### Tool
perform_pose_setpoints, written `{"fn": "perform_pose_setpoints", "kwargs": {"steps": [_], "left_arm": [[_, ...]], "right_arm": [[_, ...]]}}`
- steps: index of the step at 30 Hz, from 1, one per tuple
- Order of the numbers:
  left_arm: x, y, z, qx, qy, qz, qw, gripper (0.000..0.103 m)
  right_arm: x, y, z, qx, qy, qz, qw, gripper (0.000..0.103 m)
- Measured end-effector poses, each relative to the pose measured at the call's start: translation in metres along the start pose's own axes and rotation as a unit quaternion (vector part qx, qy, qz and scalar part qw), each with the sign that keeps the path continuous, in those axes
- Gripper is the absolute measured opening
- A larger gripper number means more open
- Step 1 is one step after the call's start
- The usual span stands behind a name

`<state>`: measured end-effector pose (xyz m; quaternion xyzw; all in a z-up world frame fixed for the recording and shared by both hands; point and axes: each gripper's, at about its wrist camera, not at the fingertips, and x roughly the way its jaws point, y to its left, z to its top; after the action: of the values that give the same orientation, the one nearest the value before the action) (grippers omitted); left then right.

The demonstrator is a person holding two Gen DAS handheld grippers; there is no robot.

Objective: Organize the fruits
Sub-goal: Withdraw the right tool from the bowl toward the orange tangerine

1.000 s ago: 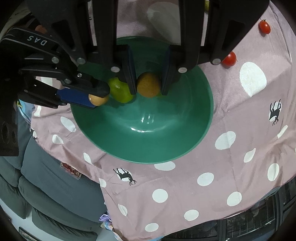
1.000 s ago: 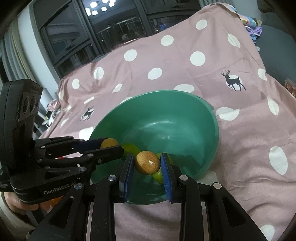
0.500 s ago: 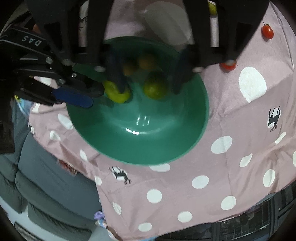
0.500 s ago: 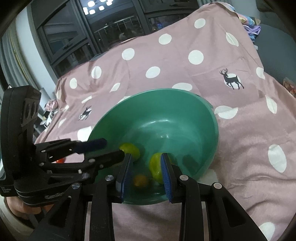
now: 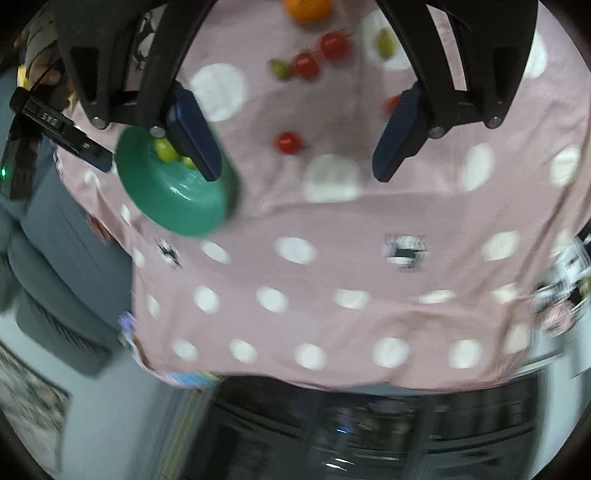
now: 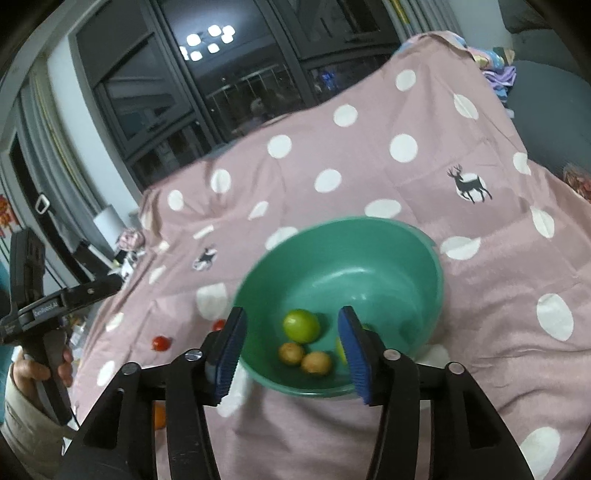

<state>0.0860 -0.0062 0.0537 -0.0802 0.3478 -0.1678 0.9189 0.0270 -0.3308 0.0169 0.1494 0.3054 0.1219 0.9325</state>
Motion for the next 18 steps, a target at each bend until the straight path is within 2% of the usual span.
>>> {"fn": "perform_pose_setpoints", "kwargs": {"steps": [4, 8, 13, 18], "left_arm": [[-0.035, 0.03, -0.019, -0.035, -0.02, 0.036, 0.9986, 0.092], [-0.05, 0.045, -0.041, -0.054, -0.007, 0.044, 0.9975, 0.093], [-0.054, 0.054, -0.062, -0.068, 0.014, 0.039, 0.9968, 0.093], [-0.055, 0.058, -0.078, -0.072, 0.026, 0.022, 0.9968, 0.093]], "right_arm": [[-0.007, 0.014, -0.002, -0.006, -0.011, 0.02, 1.0, 0.055], [-0.017, 0.032, -0.006, -0.022, -0.018, 0.042, 0.999, 0.057], [-0.024, 0.056, -0.018, -0.041, -0.01, 0.071, 0.997, 0.062], [-0.011, 0.082, -0.044, -0.06, 0.03, 0.101, 0.993, 0.063]]}}
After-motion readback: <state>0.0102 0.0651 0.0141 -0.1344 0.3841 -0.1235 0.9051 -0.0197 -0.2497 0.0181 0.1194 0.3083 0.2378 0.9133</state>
